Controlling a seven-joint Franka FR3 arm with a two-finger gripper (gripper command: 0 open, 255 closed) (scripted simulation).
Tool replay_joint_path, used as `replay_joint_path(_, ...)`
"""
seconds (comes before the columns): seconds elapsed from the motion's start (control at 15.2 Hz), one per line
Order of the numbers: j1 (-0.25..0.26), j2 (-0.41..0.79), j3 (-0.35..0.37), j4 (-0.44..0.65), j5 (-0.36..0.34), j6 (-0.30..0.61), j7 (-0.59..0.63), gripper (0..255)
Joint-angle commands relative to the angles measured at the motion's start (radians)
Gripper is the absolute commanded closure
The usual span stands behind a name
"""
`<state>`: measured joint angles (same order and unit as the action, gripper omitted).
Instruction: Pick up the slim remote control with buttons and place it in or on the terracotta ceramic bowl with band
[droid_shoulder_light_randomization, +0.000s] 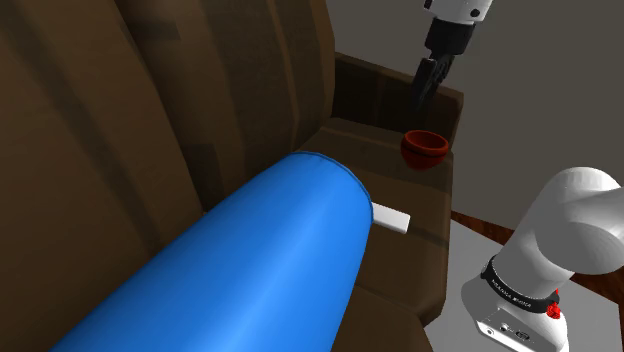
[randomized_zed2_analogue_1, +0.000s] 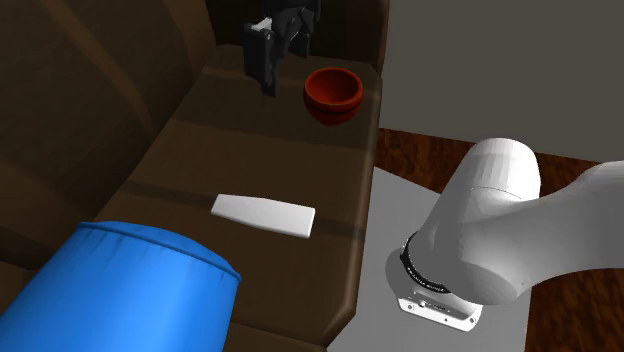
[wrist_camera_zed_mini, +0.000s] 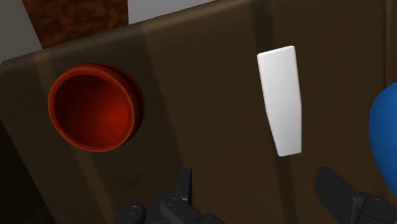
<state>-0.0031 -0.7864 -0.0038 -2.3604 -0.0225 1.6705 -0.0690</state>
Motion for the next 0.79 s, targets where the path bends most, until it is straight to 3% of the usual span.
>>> replay_joint_path(0.0, 0.0, 0.0, 0.0, 0.0, 0.0, 0.0, 0.0, 0)
replay_joint_path(0.73, 0.083, 0.106, 0.084, -0.25, 0.052, 0.299, 0.008, 0)
